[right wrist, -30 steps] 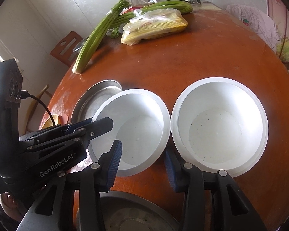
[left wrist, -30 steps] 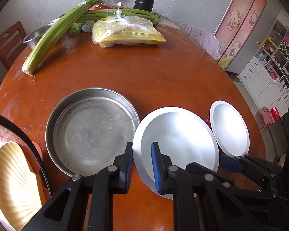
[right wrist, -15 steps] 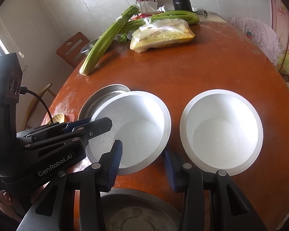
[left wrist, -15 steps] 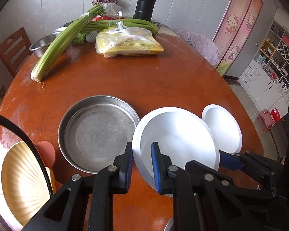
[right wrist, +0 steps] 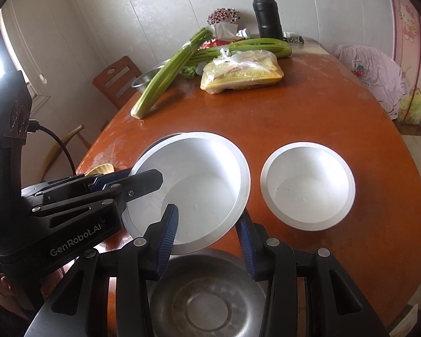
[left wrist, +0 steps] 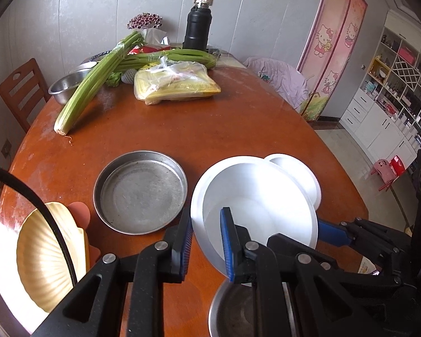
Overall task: Organize plates and bowls
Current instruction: 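Lower the white paper bowl into the steel bowl with the right gripper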
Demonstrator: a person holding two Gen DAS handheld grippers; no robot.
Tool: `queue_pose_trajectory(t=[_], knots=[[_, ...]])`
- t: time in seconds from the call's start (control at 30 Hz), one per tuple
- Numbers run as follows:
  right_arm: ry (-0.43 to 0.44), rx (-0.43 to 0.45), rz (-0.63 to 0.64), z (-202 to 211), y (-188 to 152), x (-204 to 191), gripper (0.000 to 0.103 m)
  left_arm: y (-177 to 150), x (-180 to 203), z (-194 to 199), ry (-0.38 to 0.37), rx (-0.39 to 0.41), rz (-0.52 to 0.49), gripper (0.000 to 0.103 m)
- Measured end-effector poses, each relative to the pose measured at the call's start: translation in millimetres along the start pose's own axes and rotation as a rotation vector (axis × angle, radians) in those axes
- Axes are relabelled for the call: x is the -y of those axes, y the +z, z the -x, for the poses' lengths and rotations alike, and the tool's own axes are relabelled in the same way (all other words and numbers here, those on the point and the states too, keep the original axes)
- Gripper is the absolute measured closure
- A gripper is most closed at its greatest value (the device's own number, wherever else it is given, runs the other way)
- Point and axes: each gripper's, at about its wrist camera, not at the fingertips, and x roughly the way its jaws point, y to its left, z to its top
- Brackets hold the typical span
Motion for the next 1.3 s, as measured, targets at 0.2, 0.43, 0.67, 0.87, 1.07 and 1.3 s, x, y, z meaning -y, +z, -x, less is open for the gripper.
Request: queue_pose_trajectory(t=[0.2,0.43,0.67,0.87,1.07,1.3], knots=[[-0.007,0.024,0.01,19,-13,0,0.058,-16,13,14,-0.017,0.004,-0.011,0.084],[-0.007,0.017,0.012,35,-41,3,0.059,-41,27,19,-0.022,-0.013,-0.034,0.084],[-0.005,-0.012,0.017,36,-68,6,0.058,-66,33,14,-0.012,-0.048,-0.043,0.084],[-0.009,-0.049,0.018,30,-81,10,0.058,-80,35,5,-0.006,-0.085,-0.047,0.084],[-0.017,-0.065,0.025,28,-88,11,0.058,-92,34,-1,0.001,-0.115,-0.049,0.084],[-0.022,-0.083,0.042,23,-90,8,0.058,-94,32,-1,0.008,-0.113,-0.049,0.084]])
